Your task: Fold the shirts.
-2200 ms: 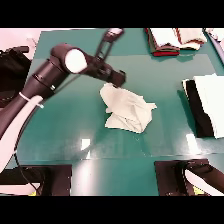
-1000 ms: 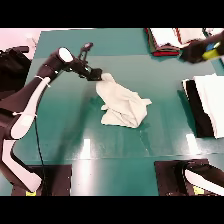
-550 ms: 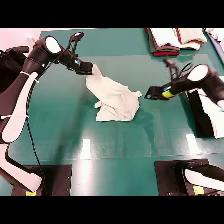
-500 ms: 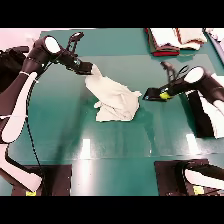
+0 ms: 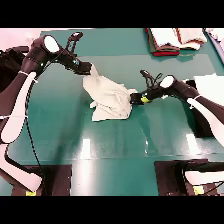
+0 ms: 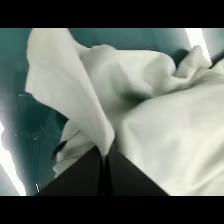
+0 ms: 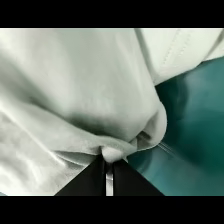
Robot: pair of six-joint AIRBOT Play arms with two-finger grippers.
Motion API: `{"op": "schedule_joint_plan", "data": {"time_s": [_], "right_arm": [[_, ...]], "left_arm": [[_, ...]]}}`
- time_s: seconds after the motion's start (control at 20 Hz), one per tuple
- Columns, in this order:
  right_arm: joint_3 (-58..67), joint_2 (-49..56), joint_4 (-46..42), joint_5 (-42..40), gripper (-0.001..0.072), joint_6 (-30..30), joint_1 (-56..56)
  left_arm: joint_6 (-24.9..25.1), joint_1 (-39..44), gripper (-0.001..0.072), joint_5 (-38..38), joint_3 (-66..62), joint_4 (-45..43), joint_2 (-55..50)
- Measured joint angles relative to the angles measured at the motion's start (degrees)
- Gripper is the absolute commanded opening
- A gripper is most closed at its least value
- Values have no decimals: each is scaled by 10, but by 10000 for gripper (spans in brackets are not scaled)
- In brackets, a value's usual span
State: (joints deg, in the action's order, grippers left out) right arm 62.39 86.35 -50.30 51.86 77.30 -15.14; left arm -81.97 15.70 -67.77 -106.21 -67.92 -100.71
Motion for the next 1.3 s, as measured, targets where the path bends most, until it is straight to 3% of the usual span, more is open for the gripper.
{"op": "schedule_joint_plan", "data": {"time_s": [0.25, 0.5, 0.8, 1.05, 1.3], "right_arm": [[72, -45, -50, 14, 15, -8, -8], [203, -183, -145, 89, 15, 9, 15], [346, -302, -176, 177, 14, 62, 45], [376, -294, -202, 239, 15, 106, 22], [311, -215, -207, 255, 15, 120, 0]], "left_arm": [[0, 0, 24, 10, -5, -20, 58], [6, 0, 24, 42, -31, -64, 227], [14, 2, 24, 51, -39, -68, 406], [16, 2, 24, 14, -10, -35, 431], [16, 2, 24, -27, 132, -15, 402]]}}
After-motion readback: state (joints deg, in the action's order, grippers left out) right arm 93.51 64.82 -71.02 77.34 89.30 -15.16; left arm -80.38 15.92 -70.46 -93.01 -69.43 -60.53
